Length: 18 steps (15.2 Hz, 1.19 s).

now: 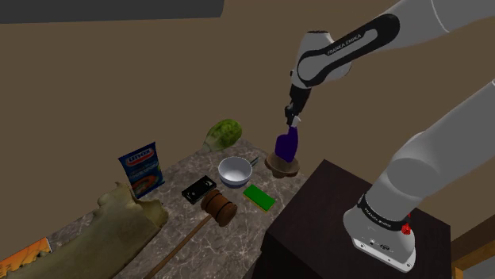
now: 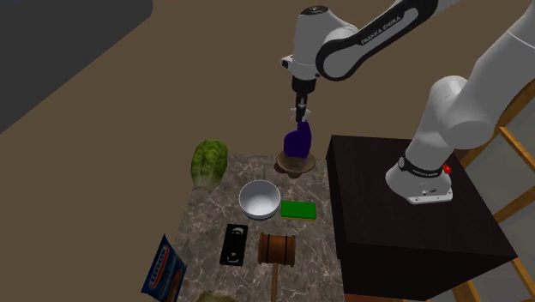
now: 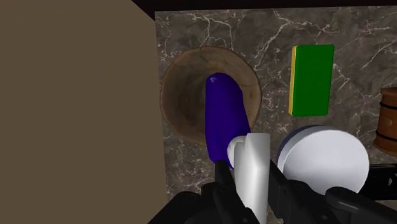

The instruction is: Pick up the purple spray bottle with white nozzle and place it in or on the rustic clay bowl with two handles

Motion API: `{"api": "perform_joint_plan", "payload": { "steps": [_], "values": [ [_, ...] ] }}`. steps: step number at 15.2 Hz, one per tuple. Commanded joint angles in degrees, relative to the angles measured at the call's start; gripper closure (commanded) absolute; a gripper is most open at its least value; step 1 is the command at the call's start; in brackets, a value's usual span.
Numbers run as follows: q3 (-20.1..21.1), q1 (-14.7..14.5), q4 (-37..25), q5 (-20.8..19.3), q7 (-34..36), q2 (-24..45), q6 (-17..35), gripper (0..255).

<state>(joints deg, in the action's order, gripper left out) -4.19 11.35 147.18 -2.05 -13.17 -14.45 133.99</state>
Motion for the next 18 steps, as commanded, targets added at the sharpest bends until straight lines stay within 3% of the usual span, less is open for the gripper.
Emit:
{"api": "perform_joint_plan", "payload": {
  "steps": [1, 3, 11, 12, 17, 18],
  "values": [
    [0.0, 0.0, 0.8, 0.0, 0.0, 1.1, 1.9, 255],
    [-0.1, 0.0, 1.4, 0.1, -0.1, 2.5, 4.0, 255],
    [-0.1, 0.0, 1.4, 0.1, -0.1, 2.5, 4.0, 255],
    [-0.1, 0.0, 1.4, 0.1, -0.1, 2.5, 4.0, 0],
    [-0.1, 0.0, 1.4, 0.1, -0.1, 2.5, 4.0, 0],
    [0.0, 0.0, 0.7, 0.0, 0.0, 0.9, 1.7, 0]
  ]
}}
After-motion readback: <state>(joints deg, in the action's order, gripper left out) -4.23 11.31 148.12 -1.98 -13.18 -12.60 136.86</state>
